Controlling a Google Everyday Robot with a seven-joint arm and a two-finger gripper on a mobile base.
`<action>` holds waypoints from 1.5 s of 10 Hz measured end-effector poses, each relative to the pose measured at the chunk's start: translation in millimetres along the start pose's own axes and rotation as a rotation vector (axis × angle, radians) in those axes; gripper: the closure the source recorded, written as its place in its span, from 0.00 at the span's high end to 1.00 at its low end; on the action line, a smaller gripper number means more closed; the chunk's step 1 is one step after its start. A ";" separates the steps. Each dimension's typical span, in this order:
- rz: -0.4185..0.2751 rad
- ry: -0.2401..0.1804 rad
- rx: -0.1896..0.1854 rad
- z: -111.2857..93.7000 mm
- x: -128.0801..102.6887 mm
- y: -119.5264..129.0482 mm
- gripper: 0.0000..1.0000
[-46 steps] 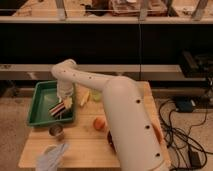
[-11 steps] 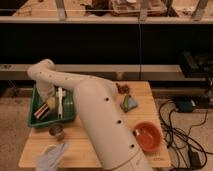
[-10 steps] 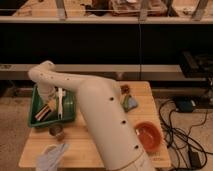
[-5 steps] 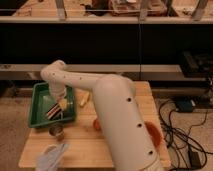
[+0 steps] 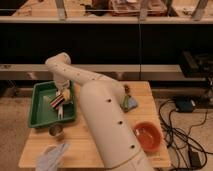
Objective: Wipe tray with eraser
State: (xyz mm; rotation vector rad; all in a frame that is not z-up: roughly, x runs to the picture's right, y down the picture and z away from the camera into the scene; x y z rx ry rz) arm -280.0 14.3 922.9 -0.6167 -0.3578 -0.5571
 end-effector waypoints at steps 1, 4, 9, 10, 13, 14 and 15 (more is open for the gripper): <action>-0.007 -0.002 0.005 -0.2 -6.7 -9.4 0.00; -0.078 -0.028 0.027 -2.2 -56.0 -33.5 0.00; -0.214 -0.081 -0.013 4.1 -114.8 12.1 0.00; -0.241 -0.091 -0.034 7.1 -121.5 30.9 0.00; -0.202 -0.086 -0.065 8.3 -91.2 64.3 0.00; -0.168 -0.075 -0.067 5.3 -71.3 70.5 0.00; -0.132 -0.062 -0.069 3.2 -51.7 71.4 0.00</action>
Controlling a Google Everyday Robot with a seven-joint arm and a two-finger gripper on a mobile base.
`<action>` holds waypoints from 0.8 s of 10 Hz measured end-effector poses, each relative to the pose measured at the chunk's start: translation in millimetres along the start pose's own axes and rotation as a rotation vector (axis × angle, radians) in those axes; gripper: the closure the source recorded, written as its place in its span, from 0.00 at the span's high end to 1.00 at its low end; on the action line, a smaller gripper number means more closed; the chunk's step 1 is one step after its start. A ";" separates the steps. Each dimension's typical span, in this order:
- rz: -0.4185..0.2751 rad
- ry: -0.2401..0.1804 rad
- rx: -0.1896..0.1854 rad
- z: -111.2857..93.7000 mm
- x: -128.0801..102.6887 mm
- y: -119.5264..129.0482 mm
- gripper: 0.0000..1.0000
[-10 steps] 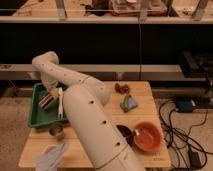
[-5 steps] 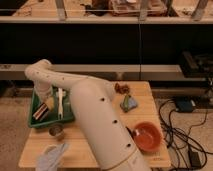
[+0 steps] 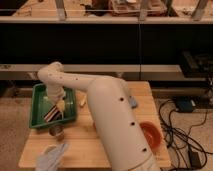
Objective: Wipe tray with eraser
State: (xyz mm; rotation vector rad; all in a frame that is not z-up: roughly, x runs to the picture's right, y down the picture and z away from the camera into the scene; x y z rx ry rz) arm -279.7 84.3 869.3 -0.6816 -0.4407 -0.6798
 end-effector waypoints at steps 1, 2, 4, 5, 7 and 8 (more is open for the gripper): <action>0.032 0.008 0.003 -0.6 14.0 -3.1 0.00; 0.061 0.017 0.006 0.0 26.4 -10.6 0.00; 0.092 0.031 0.008 4.1 40.1 -30.7 0.00; 0.110 0.035 0.013 6.5 48.0 -42.8 0.00; 0.125 0.038 0.032 3.4 50.0 -57.8 0.00; 0.117 0.031 0.047 1.5 39.3 -68.9 0.00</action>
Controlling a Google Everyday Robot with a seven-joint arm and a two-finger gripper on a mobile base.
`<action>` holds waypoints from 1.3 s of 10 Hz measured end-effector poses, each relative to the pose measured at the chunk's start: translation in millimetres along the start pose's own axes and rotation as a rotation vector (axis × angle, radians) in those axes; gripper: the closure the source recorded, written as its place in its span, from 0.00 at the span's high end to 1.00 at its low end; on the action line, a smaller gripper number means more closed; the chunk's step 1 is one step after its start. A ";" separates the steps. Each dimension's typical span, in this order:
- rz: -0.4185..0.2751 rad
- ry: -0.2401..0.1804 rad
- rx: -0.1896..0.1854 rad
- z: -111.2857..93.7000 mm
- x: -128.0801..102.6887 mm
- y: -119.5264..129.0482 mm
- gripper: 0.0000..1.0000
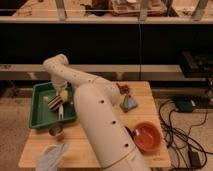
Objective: Wipe tray with eraser
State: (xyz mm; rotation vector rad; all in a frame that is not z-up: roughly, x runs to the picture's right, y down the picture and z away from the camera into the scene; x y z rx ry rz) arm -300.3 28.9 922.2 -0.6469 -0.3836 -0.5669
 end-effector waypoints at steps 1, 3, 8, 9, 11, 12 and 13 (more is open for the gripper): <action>-0.018 -0.010 0.010 -0.6 -18.6 -8.7 0.00; -0.071 -0.029 0.020 0.3 -59.1 -18.7 0.00; -0.172 -0.044 -0.011 7.5 -103.0 7.6 0.00; -0.170 -0.037 -0.023 7.8 -94.6 17.5 0.00; -0.154 -0.017 -0.041 1.6 -66.4 41.9 0.00; -0.141 -0.007 -0.043 -2.5 -52.8 51.1 0.00; -0.115 0.009 -0.046 -8.7 -31.5 63.8 0.00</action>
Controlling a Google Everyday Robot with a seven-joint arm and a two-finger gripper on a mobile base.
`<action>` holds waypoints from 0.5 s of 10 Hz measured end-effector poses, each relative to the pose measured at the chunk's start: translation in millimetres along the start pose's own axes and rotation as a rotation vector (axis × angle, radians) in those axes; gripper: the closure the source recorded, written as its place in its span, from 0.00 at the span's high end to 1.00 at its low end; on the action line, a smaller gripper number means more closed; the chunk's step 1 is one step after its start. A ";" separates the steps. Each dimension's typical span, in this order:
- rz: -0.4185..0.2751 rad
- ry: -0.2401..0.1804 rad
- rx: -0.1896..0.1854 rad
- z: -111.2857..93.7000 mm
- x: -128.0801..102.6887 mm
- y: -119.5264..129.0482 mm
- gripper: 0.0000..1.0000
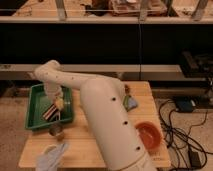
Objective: Wipe tray with eraser
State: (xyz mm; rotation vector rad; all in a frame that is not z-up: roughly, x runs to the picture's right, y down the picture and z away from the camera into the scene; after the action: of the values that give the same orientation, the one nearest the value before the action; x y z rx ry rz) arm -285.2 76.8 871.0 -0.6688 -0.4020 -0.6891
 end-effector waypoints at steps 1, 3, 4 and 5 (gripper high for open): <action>0.025 0.013 -0.003 -2.6 13.6 8.2 0.00; 0.067 0.032 -0.004 -4.7 37.4 6.1 0.00; 0.087 0.049 -0.013 -3.6 53.3 -2.9 0.00; 0.099 0.051 -0.008 -2.8 59.4 -16.2 0.00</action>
State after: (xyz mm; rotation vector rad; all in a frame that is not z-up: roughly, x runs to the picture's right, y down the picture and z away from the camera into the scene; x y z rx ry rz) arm -253.9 38.9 908.3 -0.6726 -0.3175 -0.6129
